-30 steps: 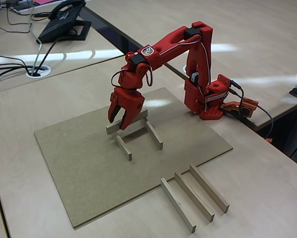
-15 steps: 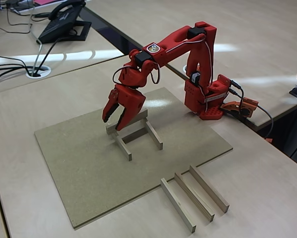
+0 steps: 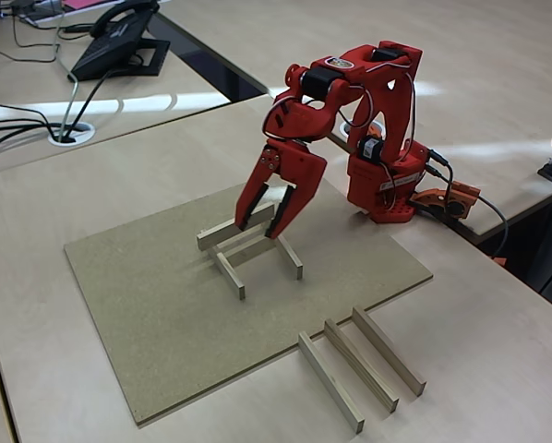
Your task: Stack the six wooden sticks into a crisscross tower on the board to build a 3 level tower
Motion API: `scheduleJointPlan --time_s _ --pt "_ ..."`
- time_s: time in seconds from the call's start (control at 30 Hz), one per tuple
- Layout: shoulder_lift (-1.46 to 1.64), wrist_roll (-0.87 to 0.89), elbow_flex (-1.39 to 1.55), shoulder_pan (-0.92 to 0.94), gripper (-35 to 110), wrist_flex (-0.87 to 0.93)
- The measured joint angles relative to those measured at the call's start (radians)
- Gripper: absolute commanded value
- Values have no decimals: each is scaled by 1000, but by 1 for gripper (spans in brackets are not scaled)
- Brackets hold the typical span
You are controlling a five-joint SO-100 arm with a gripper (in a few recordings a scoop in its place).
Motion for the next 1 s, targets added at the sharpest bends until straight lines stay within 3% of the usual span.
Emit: scheduleJointPlan --time_s 0.33,0.6,1.0 --pt "-253 35 -206 -331 14 199" --pt "-403 12 -225 -491 20 167" --pt "-514 91 -210 -571 23 60"
